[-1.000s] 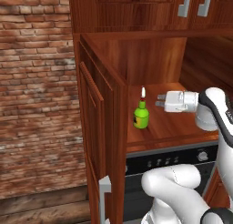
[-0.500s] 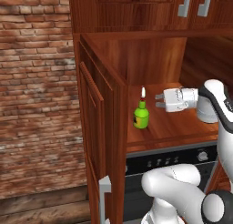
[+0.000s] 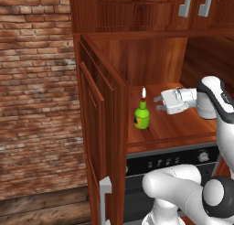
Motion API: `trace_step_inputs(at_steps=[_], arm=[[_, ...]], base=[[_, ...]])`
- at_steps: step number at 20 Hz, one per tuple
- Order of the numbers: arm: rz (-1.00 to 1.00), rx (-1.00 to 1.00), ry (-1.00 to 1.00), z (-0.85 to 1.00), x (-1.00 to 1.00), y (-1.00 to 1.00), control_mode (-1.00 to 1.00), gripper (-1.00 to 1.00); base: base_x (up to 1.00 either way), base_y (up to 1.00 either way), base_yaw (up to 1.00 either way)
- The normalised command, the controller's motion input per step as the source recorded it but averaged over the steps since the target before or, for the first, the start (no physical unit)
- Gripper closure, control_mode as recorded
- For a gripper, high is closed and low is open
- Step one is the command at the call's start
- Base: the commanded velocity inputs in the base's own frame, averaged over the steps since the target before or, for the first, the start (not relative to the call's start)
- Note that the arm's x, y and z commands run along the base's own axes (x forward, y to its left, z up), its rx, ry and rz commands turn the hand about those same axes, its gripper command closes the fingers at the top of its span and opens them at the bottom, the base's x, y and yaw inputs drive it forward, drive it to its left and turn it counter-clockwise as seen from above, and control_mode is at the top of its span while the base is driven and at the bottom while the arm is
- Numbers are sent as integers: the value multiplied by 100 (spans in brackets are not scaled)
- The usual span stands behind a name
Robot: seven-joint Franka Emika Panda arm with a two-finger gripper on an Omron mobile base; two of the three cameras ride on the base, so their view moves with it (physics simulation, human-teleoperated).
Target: Grab the spray bottle from the cabinet, then place it next to the cutting board for sanitizing. Then grab the dish brush from the countertop next to the sink and place it next to the cutting board.
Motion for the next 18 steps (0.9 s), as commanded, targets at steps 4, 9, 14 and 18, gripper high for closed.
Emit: trace_step_inputs(at_steps=[4, 9, 14, 18], arm=[[1, 3, -2, -18, 14, 0, -100, -100], [0, 6, -6, -12, 7, 1, -100, -100], [0, 1, -3, -1, 12, 6, -100, -100], [0, -1, 1, 0, 30, 17, -100, -100]], base=[[0, 0, 0], [0, 0, 0], [0, 0, 0], [0, 0, 0]])
